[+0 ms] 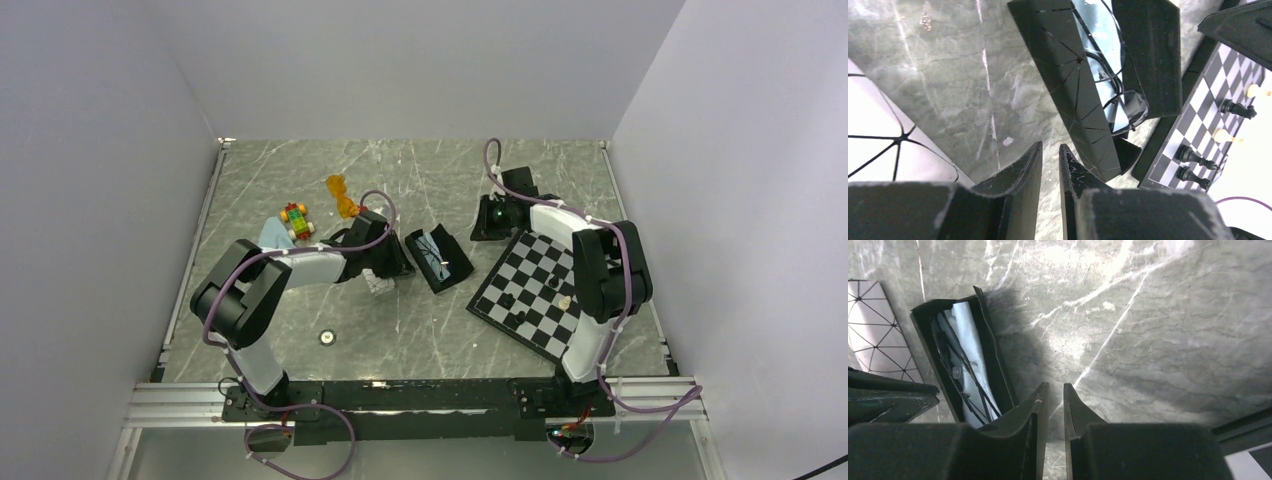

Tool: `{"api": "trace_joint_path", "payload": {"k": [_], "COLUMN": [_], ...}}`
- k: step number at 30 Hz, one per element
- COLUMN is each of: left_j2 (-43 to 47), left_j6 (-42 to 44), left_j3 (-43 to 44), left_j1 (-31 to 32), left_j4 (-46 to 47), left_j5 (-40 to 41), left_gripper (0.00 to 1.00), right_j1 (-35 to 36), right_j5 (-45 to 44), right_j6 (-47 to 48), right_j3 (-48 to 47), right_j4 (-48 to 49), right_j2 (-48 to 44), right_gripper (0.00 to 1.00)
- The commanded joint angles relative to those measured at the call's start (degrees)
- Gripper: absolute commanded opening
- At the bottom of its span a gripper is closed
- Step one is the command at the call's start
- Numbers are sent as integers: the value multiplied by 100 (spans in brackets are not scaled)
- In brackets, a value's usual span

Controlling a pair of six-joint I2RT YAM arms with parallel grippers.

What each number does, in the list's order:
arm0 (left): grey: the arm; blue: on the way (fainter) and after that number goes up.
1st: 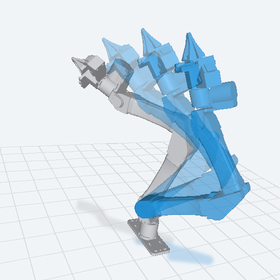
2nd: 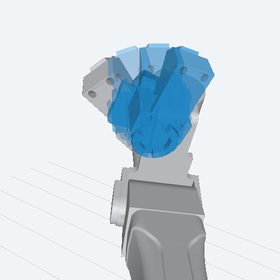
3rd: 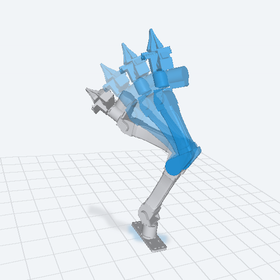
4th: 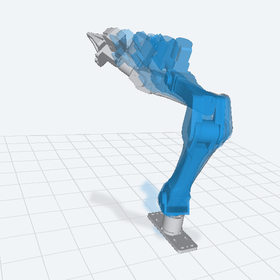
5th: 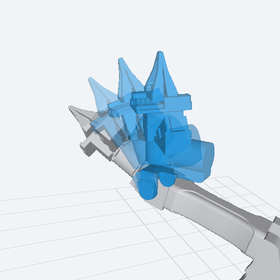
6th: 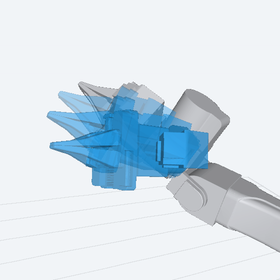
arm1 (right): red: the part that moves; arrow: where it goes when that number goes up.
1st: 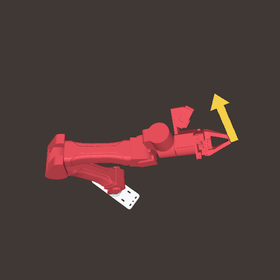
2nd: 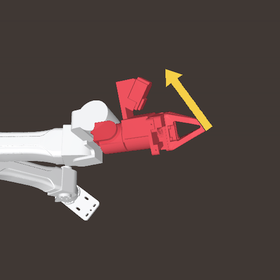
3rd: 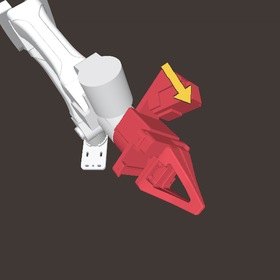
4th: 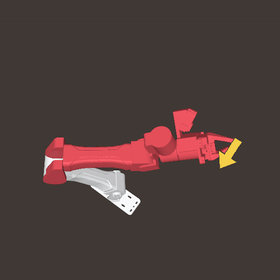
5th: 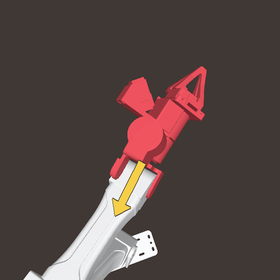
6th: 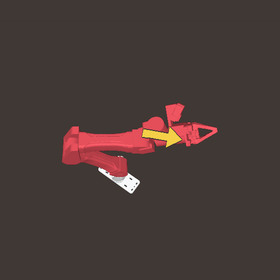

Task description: Organize the sunglasses

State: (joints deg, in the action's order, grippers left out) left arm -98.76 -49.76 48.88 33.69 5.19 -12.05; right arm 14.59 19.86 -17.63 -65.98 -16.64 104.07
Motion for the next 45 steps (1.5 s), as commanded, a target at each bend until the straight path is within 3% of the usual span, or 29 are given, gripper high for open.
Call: {"api": "trace_joint_path", "payload": {"k": [1, 17, 37, 45], "left_j2": [30, -563, -342, 310], "left_j6": [148, 187, 107, 144], "left_j3": [300, 798, 642, 494], "left_j1": [50, 99, 163, 163], "left_j4": [-365, -397, -363, -765], "left_j5": [402, 320, 309, 707], "left_gripper": [24, 25, 26, 38], "right_j1": [69, 514, 1059, 1046], "right_j5": [375, 1408, 406, -73], "right_j6": [48, 154, -207, -437], "right_j3": [-10, 206, 252, 437], "right_j4": [128, 371, 302, 557], "right_j2": [206, 245, -128, -673], "right_gripper": [19, 19, 35, 44]}}
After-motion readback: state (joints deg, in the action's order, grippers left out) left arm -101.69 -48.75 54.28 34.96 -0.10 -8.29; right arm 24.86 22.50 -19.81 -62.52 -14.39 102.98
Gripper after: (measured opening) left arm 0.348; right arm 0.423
